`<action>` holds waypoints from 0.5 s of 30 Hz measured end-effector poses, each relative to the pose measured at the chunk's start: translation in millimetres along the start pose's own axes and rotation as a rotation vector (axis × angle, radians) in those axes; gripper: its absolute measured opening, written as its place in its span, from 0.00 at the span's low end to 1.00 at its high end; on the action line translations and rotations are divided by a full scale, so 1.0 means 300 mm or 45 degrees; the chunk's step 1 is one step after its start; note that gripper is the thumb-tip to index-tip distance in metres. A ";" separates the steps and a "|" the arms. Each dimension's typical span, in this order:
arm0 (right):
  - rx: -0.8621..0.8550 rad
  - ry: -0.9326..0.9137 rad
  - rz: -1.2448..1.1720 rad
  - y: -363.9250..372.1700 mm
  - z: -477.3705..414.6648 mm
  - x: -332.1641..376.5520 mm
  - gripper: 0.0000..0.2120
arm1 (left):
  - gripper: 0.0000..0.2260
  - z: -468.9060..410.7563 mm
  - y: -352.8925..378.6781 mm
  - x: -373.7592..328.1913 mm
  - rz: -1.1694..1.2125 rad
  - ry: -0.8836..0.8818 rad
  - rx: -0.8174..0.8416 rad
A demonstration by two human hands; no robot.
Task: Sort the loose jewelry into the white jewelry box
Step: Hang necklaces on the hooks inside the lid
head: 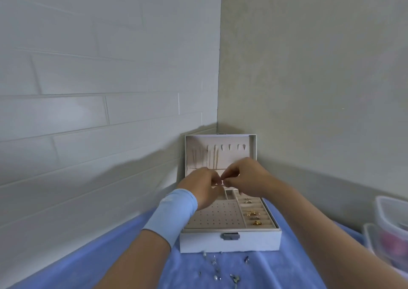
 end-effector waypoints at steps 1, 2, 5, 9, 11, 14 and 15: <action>0.057 -0.007 -0.014 0.003 0.042 0.012 0.07 | 0.11 0.034 0.002 -0.013 0.004 -0.005 -0.001; 0.121 -0.011 -0.025 0.006 0.085 0.025 0.07 | 0.11 0.066 0.003 -0.024 0.002 -0.006 -0.006; 0.298 0.024 0.019 0.021 0.218 0.041 0.07 | 0.09 0.168 0.024 -0.049 0.010 -0.001 0.039; 0.510 0.088 0.101 0.055 0.379 0.030 0.07 | 0.06 0.295 0.104 -0.075 0.041 -0.042 0.219; 0.596 0.110 0.160 0.073 0.439 0.010 0.06 | 0.07 0.355 0.150 -0.107 0.015 -0.022 0.311; 0.678 0.141 0.306 0.095 0.518 -0.027 0.05 | 0.06 0.438 0.222 -0.162 -0.029 0.041 0.416; 0.697 0.141 0.334 0.103 0.542 -0.035 0.06 | 0.05 0.458 0.252 -0.173 -0.043 0.046 0.452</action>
Point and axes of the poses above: each hand's wrist, its own z-axis away from the middle knuckle, its own y-axis out of the palm, x = y × z, the point moved 6 cm from there along -z, towards the middle knuckle, and after that the axes turned 8 degrees about -y, right-handed, at the moved point
